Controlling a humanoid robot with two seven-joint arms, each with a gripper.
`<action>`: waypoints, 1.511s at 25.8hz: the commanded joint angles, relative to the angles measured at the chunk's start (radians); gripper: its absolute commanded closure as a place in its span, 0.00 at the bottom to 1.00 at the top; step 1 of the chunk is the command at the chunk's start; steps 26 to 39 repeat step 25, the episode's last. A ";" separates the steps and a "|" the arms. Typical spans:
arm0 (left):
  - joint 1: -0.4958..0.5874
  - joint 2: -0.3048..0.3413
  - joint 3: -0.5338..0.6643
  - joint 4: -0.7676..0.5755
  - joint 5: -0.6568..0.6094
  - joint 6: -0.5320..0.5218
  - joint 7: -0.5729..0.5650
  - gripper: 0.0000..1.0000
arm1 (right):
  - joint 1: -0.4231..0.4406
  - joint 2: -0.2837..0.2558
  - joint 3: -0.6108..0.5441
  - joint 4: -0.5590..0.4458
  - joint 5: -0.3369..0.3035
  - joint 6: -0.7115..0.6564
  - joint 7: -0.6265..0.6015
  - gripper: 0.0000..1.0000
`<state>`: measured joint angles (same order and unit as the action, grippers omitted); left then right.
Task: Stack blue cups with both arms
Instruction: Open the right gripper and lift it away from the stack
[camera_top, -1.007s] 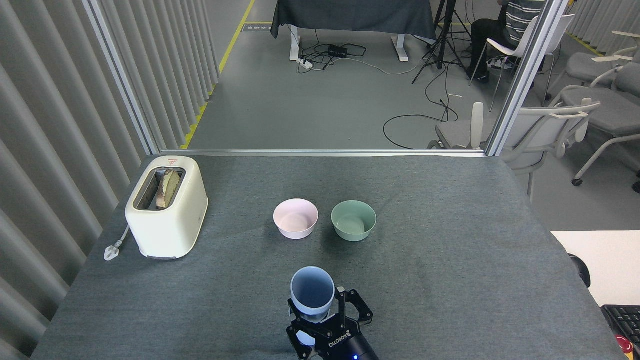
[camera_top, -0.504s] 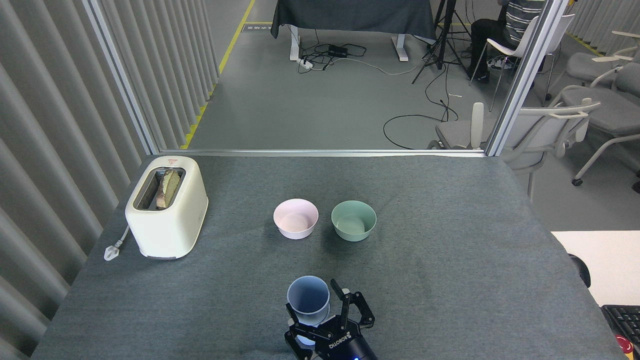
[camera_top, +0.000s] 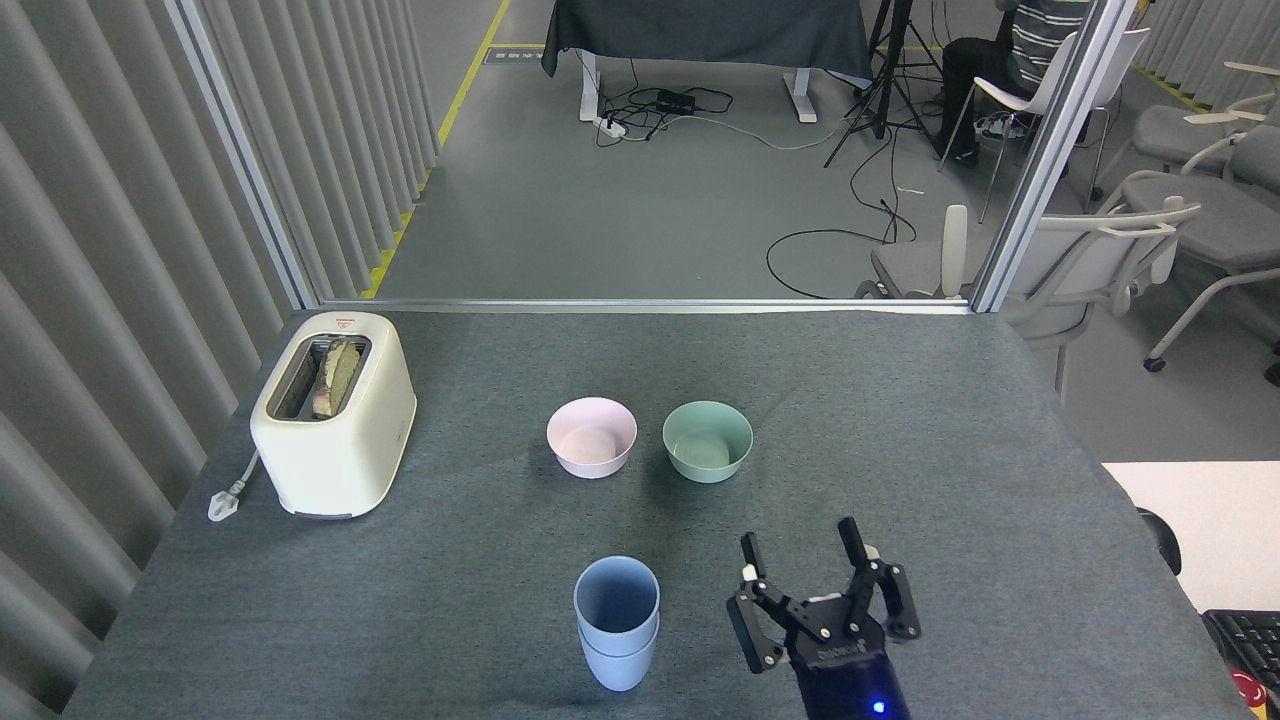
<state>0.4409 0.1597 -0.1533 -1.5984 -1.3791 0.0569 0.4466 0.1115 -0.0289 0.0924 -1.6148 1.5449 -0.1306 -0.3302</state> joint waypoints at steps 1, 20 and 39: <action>-0.001 0.000 0.000 0.000 0.000 0.000 0.000 0.00 | 0.142 -0.045 -0.128 0.012 -0.011 -0.058 -0.012 0.00; -0.010 0.001 -0.003 0.055 -0.011 -0.006 0.049 0.00 | 0.387 -0.078 -0.293 0.047 -0.120 -0.158 -0.067 0.00; -0.010 0.001 -0.002 0.055 -0.011 -0.005 0.050 0.00 | 0.389 -0.080 -0.287 0.047 -0.120 -0.156 -0.067 0.00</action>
